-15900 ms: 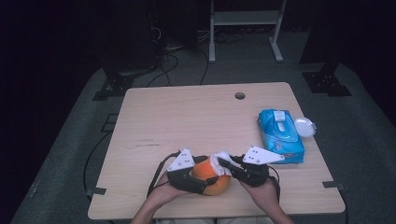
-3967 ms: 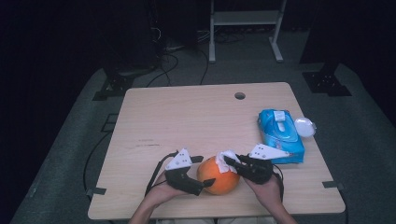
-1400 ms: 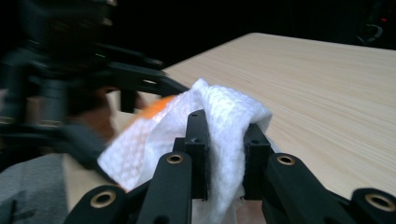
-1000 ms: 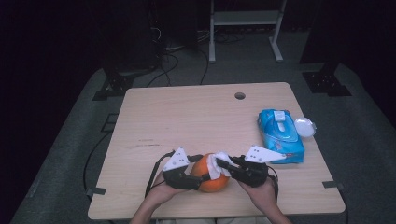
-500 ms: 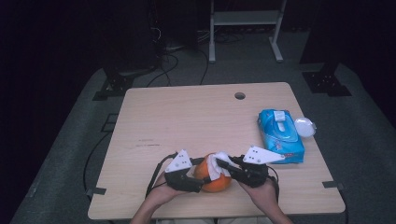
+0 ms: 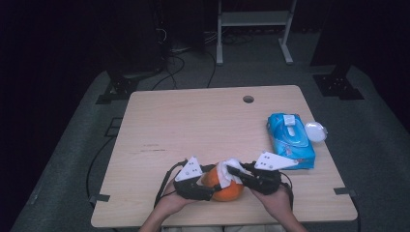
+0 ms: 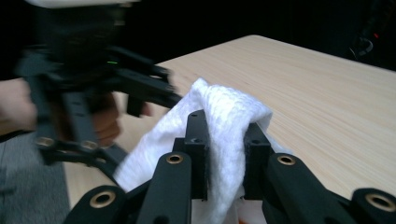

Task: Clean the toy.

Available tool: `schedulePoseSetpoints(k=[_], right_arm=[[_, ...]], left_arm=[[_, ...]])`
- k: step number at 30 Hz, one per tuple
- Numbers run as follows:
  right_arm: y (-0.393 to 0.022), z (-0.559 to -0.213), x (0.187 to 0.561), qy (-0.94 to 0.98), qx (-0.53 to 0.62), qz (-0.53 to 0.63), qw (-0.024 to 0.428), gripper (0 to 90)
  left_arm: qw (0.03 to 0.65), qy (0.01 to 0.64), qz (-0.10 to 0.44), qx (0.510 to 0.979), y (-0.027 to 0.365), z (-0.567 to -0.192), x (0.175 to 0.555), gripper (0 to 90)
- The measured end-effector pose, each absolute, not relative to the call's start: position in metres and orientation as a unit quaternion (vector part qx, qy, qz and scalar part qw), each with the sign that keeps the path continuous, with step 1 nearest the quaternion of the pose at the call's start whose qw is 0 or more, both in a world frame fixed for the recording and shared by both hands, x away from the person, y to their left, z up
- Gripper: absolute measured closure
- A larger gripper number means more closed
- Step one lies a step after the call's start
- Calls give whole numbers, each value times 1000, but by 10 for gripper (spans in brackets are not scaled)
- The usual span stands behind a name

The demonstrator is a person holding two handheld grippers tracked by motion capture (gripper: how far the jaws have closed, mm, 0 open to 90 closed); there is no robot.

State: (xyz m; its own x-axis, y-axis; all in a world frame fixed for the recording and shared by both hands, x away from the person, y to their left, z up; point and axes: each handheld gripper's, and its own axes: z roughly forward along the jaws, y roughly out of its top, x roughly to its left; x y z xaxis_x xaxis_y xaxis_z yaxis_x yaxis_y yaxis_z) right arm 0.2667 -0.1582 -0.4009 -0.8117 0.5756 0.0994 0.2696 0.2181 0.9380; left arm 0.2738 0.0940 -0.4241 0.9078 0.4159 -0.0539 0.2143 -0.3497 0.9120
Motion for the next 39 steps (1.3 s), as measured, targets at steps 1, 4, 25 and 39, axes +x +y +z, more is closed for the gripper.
schedulePoseSetpoints(k=[1,4,25,39], right_arm=[[-164,-403,270,764,286,562,137,763],[-169,-406,273,764,298,555,142,763],[-167,-412,279,759,308,559,131,763],[-163,-410,275,764,297,556,136,763]], left_arm=[[538,186,88,818,93,-424,274,303],[538,163,63,824,92,-429,274,173],[539,192,91,815,105,-427,281,213],[533,168,87,825,97,-430,276,197]])
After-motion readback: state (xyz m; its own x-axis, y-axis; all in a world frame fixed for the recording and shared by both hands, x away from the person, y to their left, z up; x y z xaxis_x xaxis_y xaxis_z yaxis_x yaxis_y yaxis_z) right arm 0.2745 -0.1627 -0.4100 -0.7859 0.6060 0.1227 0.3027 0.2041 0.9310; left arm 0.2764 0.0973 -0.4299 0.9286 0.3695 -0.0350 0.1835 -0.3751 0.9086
